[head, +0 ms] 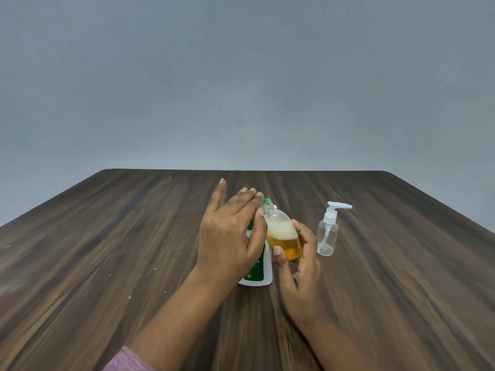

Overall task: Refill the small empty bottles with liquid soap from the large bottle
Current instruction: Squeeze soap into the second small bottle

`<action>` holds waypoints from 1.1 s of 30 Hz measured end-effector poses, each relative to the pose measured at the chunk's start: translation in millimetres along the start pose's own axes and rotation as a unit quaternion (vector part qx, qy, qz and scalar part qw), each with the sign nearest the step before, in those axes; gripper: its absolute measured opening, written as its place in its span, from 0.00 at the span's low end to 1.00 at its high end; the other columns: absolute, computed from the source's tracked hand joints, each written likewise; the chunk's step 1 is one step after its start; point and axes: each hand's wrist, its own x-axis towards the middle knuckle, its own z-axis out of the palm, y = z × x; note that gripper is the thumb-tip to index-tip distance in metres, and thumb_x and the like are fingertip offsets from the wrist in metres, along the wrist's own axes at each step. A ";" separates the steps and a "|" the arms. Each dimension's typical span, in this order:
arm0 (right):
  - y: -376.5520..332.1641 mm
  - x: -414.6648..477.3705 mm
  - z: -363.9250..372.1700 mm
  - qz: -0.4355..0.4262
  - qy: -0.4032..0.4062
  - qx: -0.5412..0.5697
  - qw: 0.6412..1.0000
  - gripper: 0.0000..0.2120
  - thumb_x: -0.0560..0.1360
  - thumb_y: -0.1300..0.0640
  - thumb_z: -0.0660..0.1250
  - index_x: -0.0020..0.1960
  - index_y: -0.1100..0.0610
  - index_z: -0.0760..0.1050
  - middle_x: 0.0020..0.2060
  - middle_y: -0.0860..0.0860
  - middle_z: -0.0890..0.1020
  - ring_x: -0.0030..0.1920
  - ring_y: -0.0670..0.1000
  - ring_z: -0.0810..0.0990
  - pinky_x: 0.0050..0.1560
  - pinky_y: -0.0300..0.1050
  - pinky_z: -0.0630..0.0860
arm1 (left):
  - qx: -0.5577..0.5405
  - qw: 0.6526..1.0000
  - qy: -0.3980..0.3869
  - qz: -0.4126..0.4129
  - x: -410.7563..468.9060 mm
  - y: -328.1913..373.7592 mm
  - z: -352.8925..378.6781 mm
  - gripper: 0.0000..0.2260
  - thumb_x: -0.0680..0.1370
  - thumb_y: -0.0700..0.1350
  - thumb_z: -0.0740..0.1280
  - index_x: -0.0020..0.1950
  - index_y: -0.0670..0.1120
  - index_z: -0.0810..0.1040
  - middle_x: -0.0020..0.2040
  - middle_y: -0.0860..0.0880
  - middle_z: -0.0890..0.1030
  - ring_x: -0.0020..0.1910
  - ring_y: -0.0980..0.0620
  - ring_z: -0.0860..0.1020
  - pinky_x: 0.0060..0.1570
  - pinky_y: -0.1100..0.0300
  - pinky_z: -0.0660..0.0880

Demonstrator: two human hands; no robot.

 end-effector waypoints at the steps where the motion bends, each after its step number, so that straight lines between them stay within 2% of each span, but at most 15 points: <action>1: 0.0 0.1 0.5 0.002 0.001 0.000 1.000 0.21 0.77 0.53 0.61 0.68 0.54 0.63 0.55 0.49 0.78 0.51 0.43 0.79 0.44 0.30 0.76 | 0.004 1.000 0.002 0.001 0.3 0.0 -0.1 0.16 0.78 0.44 0.58 0.54 0.39 0.83 0.52 0.45 0.84 0.55 0.51 0.81 0.70 0.47 0.63; 4: 1.4 -0.3 0.8 0.001 0.004 -0.002 1.000 0.21 0.77 0.54 0.61 0.67 0.55 0.63 0.54 0.50 0.78 0.50 0.43 0.79 0.44 0.30 0.76 | 0.003 1.000 0.006 -0.001 -3.7 -0.3 2.6 0.16 0.78 0.44 0.58 0.54 0.39 0.83 0.53 0.45 0.83 0.56 0.51 0.80 0.70 0.48 0.63; 10: 1.1 -0.4 -1.1 -0.009 -0.006 0.000 1.000 0.20 0.77 0.56 0.61 0.66 0.62 0.64 0.52 0.49 0.79 0.48 0.41 0.79 0.43 0.27 0.74 | -0.033 0.999 0.002 -0.024 -13.6 -2.4 7.0 0.17 0.78 0.43 0.58 0.58 0.37 0.80 0.57 0.43 0.81 0.60 0.49 0.78 0.66 0.53 0.69; 13: -0.4 0.1 0.0 -0.012 -0.009 0.004 1.000 0.20 0.77 0.56 0.61 0.66 0.61 0.64 0.53 0.50 0.79 0.49 0.40 0.79 0.43 0.27 0.74 | -0.035 0.999 0.002 -0.027 -12.6 0.0 4.1 0.17 0.78 0.43 0.58 0.59 0.38 0.81 0.58 0.43 0.81 0.60 0.49 0.78 0.65 0.53 0.69; 17: 1.0 0.9 0.5 -0.002 -0.008 0.004 1.000 0.21 0.77 0.54 0.61 0.68 0.57 0.64 0.53 0.41 0.78 0.50 0.43 0.80 0.43 0.30 0.76 | -0.024 0.999 -0.014 -0.026 -2.2 1.1 -0.1 0.17 0.78 0.45 0.57 0.56 0.39 0.82 0.55 0.44 0.83 0.58 0.50 0.79 0.65 0.55 0.70; 20: 1.4 0.6 1.1 -0.005 -0.005 -0.001 1.000 0.21 0.77 0.54 0.61 0.68 0.56 0.63 0.53 0.40 0.77 0.50 0.44 0.80 0.43 0.31 0.76 | -0.028 0.999 -0.014 -0.029 -3.4 0.5 -0.2 0.17 0.78 0.45 0.57 0.57 0.39 0.82 0.56 0.45 0.82 0.59 0.50 0.79 0.65 0.56 0.70; 29: 2.7 -0.8 0.1 -0.012 -0.013 -0.008 1.000 0.19 0.77 0.59 0.63 0.67 0.62 0.64 0.52 0.44 0.78 0.48 0.41 0.79 0.43 0.28 0.74 | -0.067 0.997 0.008 -0.047 -15.9 -1.1 5.7 0.17 0.79 0.43 0.57 0.59 0.37 0.80 0.59 0.43 0.81 0.62 0.48 0.77 0.65 0.55 0.69; 33: 0.0 -0.6 1.3 -0.012 -0.006 -0.001 1.000 0.20 0.77 0.56 0.62 0.67 0.58 0.64 0.55 0.51 0.78 0.51 0.41 0.79 0.43 0.27 0.75 | -0.057 0.997 0.001 -0.047 -8.1 2.6 1.8 0.17 0.78 0.44 0.57 0.58 0.38 0.81 0.57 0.44 0.81 0.61 0.49 0.78 0.64 0.54 0.71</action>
